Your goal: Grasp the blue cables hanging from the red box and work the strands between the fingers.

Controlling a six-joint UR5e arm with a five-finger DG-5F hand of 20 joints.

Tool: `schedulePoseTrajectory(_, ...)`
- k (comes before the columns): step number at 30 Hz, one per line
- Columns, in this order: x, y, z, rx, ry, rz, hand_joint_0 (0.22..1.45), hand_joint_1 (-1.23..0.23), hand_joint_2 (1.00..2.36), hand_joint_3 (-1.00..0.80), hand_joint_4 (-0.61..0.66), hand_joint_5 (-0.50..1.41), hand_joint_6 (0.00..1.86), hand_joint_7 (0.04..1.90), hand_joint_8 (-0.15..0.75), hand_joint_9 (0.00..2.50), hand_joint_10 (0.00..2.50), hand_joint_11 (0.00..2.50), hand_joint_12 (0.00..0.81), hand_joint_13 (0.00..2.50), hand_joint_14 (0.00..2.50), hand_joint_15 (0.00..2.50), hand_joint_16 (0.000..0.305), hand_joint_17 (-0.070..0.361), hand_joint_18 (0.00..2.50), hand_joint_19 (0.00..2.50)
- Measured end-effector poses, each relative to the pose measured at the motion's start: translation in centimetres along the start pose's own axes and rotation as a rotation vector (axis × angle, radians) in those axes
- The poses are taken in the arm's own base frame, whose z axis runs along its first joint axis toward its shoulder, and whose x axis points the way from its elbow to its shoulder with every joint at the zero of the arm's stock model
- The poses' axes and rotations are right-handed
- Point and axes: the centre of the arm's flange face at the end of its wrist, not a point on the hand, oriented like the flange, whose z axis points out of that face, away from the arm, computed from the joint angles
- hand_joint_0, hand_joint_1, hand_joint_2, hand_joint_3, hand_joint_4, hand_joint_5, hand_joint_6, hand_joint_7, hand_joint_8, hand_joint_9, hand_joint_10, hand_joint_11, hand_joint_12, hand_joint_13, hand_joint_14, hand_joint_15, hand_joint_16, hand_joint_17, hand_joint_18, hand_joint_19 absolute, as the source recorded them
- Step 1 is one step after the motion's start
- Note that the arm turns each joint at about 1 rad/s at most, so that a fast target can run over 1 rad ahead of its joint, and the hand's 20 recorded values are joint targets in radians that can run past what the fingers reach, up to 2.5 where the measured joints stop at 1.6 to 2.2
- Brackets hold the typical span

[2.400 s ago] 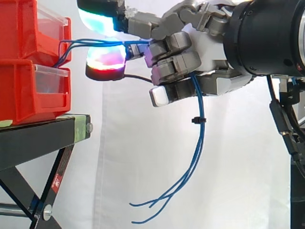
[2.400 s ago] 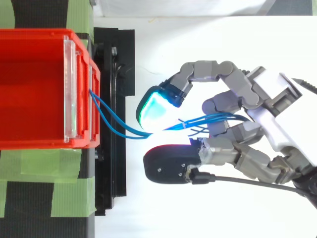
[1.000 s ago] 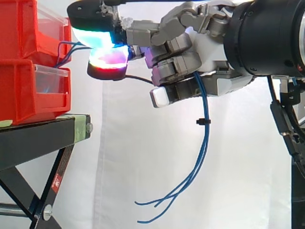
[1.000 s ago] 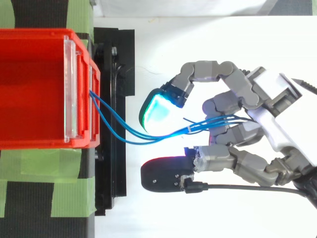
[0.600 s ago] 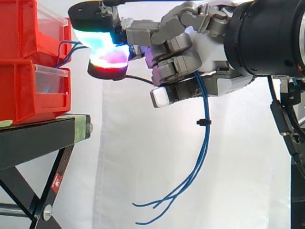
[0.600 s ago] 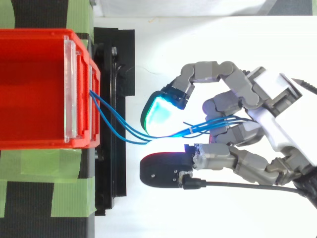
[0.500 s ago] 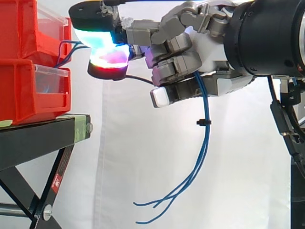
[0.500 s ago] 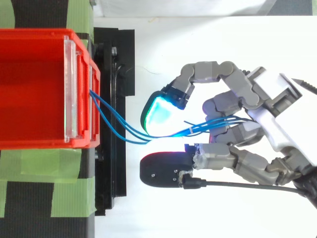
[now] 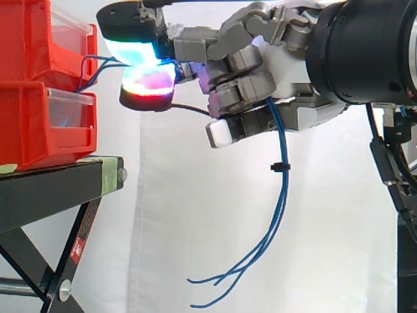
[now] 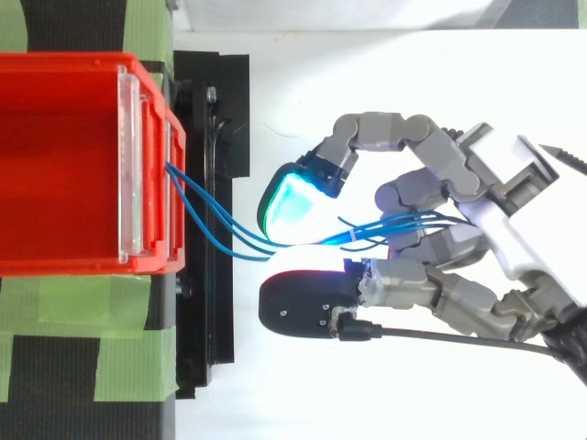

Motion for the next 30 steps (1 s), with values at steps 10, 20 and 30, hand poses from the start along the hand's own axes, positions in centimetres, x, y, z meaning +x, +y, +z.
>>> schedulePoseTrajectory(10,0.02,0.02,0.00,0.000,0.000,-0.018,0.78,-0.70,1.01,-0.62,0.25,0.10,0.57,1.21,0.369,1.56,2.50,2.50,0.537,1.76,2.50,1.57,0.198,0.149,2.04,0.79)
schedulePoseTrajectory(20,-0.04,-0.02,0.01,0.004,-0.006,-0.018,0.99,-0.68,1.01,-0.28,0.24,0.06,0.85,1.07,0.369,1.56,2.50,2.50,0.537,1.76,2.50,1.57,0.198,0.149,2.04,0.79)
schedulePoseTrajectory(30,-0.02,0.01,0.03,0.005,-0.012,-0.009,0.87,-0.53,1.01,-0.62,0.24,0.15,0.38,1.24,0.369,1.56,2.50,2.50,0.537,1.76,2.50,1.57,0.198,0.149,2.04,0.79)
